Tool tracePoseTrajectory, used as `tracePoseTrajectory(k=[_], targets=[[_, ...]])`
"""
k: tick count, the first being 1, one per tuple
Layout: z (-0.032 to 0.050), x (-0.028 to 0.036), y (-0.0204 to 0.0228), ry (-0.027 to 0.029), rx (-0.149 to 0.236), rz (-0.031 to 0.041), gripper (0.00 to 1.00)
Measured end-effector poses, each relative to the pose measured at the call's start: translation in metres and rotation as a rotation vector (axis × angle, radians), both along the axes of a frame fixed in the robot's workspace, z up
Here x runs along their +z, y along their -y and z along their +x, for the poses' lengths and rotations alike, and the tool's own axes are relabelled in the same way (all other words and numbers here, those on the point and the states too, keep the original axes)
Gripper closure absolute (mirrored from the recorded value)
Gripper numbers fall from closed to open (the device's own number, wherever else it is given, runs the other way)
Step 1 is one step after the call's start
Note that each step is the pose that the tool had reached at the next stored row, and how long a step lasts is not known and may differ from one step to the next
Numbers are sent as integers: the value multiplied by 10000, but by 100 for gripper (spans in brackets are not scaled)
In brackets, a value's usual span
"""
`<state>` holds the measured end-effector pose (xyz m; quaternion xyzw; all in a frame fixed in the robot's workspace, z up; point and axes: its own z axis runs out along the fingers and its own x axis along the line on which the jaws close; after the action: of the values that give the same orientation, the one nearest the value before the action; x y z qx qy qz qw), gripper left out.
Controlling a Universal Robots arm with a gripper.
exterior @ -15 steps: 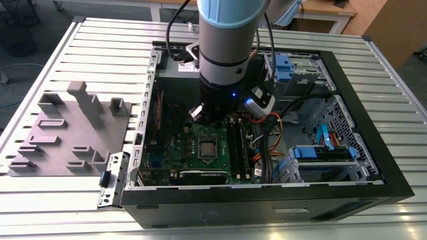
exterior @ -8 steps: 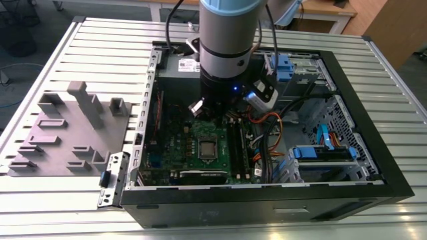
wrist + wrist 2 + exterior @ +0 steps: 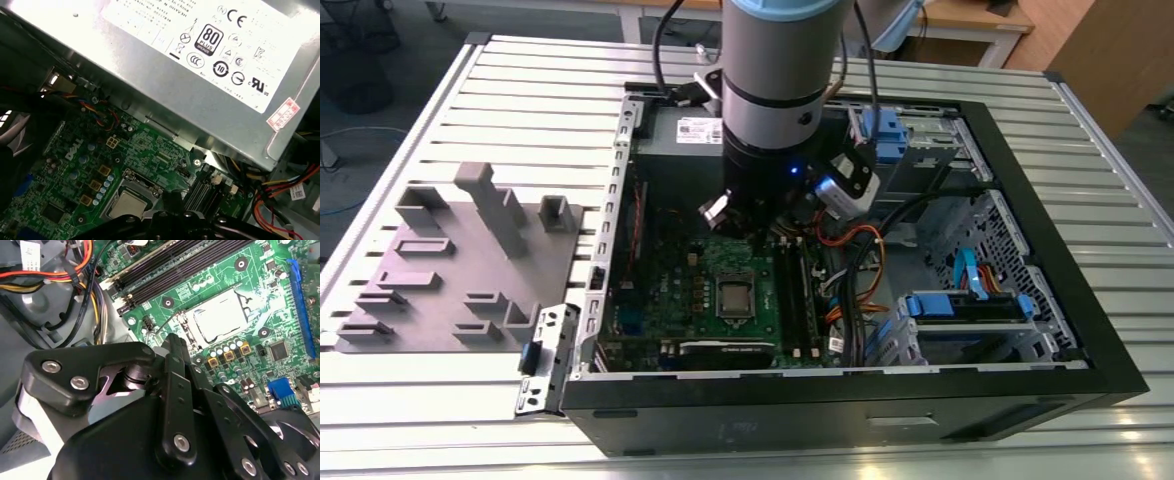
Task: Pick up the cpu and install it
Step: 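Install the first cpu locking lever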
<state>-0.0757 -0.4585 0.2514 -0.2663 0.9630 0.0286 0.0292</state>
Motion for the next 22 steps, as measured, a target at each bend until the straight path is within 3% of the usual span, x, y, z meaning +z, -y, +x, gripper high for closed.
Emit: tracePoseTrajectory(k=[5, 13, 22], targets=[[8, 154, -1, 0, 0, -1, 89], [15, 163, -2, -3, 44, 1, 89], [15, 151, -2, -1, 1596, 0, 89]])
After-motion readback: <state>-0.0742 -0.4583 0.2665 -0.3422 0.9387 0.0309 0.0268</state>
